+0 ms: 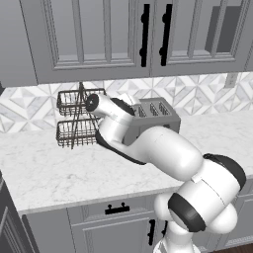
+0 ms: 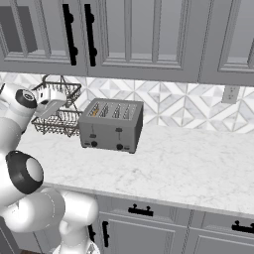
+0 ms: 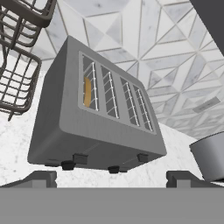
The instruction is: Start the toaster. Once the lever pops up, take the bread to the plate on the dining counter.
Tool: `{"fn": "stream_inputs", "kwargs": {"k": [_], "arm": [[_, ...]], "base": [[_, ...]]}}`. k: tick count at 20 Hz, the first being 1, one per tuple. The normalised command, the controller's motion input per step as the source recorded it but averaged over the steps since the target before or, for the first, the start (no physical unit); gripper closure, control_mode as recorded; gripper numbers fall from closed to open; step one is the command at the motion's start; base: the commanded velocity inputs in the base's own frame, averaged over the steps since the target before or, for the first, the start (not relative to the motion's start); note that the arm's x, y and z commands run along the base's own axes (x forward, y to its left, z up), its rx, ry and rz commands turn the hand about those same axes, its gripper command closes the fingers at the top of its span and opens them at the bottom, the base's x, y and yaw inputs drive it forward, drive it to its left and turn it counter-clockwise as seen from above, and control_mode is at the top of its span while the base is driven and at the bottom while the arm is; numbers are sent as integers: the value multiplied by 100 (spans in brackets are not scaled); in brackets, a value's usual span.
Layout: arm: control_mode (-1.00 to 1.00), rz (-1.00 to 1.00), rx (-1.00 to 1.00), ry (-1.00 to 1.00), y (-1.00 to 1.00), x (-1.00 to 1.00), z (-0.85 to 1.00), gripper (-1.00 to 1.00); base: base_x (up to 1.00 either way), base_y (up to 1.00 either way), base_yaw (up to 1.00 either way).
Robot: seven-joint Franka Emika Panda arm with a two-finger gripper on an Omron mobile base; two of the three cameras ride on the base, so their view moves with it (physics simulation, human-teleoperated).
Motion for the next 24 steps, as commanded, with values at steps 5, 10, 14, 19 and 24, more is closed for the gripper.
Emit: {"fn": "stream_inputs", "kwargs": {"k": [5, 10, 14, 19, 24], "arm": [[-100, 0, 0, 0, 0, 0, 0, -100], [-100, 0, 0, 0, 0, 0, 0, -100], [-100, 0, 0, 0, 0, 0, 0, -100], [-100, 0, 0, 0, 0, 0, 0, -100], [-100, 0, 0, 0, 0, 0, 0, -100]], "base": [[0, 0, 0], [0, 0, 0], [0, 0, 0], [0, 0, 0], [0, 0, 0]]}}
